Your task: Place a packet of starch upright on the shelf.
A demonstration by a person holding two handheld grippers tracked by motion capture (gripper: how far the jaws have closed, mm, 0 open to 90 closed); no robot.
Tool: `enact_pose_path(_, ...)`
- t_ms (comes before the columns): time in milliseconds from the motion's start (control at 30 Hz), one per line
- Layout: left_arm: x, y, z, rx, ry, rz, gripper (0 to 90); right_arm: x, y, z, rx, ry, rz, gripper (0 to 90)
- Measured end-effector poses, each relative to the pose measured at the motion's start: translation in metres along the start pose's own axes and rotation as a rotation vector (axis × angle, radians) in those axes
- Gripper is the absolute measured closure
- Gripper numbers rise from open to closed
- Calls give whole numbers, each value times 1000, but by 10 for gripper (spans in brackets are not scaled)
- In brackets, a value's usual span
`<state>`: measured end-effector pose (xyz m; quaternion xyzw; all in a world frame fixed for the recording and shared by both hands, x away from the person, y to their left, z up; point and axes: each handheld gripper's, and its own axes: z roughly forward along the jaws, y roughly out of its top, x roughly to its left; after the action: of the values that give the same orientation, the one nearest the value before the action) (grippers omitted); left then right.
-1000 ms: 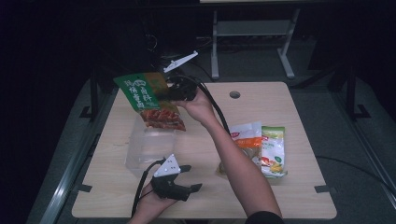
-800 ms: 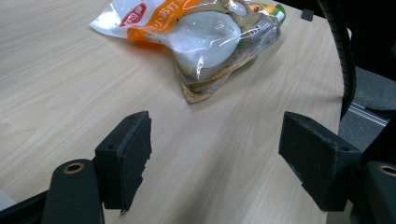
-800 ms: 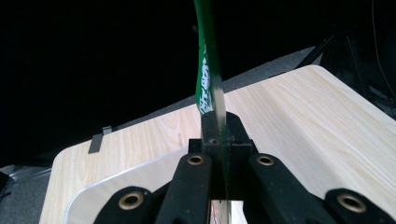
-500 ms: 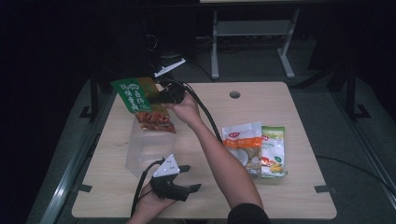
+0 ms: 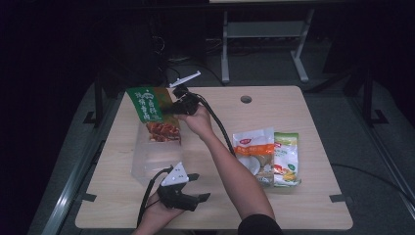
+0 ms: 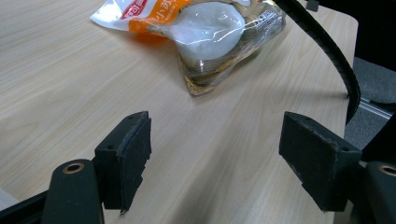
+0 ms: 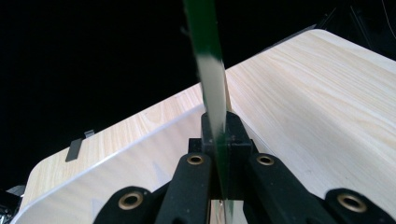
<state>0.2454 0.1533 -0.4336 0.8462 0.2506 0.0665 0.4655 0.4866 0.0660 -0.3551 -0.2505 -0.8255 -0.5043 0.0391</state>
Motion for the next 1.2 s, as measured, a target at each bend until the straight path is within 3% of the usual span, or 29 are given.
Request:
enact_pose_path(500, -1, -1, 1, 17, -6, 16, 252, -15, -19, -25, 26, -36, 23, 889)
enact_pose_path(733, -4, -1, 3, 29, -20, 25, 253, -19, -17, -32, 6, -62, 60, 545)
enact_pose_path(1000, -5, -1, 4, 27, -23, 37, 251, -14, -23, -57, 14, -67, 61, 405)
enact_pose_path(1200, -8, -1, 6, 27, -26, 39, 251, -7, -37, -77, 18, -62, 55, 385)
